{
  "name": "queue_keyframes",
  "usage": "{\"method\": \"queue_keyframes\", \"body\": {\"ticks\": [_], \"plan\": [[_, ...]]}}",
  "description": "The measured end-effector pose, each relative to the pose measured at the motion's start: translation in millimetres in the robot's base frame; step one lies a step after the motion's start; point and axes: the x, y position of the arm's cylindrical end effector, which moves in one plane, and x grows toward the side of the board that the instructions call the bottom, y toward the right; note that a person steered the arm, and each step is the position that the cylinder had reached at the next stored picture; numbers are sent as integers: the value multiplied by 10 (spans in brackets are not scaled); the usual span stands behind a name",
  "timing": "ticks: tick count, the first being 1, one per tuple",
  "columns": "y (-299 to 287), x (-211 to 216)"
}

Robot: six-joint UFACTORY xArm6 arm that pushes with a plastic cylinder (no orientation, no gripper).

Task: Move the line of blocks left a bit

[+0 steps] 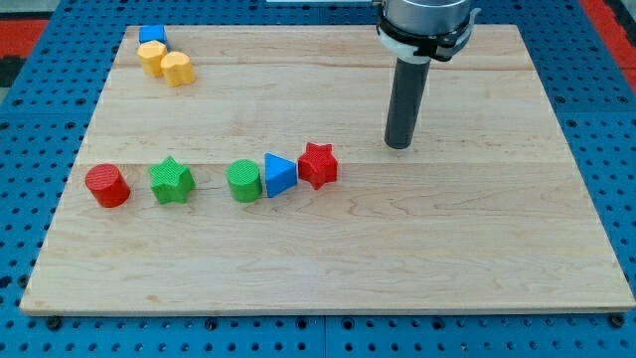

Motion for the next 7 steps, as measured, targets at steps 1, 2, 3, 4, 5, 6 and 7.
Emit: {"method": "queue_keyframes", "body": {"ticks": [1, 2, 3, 4, 5, 6, 7], "plan": [[0, 0], [-146, 214], [-600, 468], [-653, 605], [-768, 657], [-1082, 663], [-1417, 663]]}}
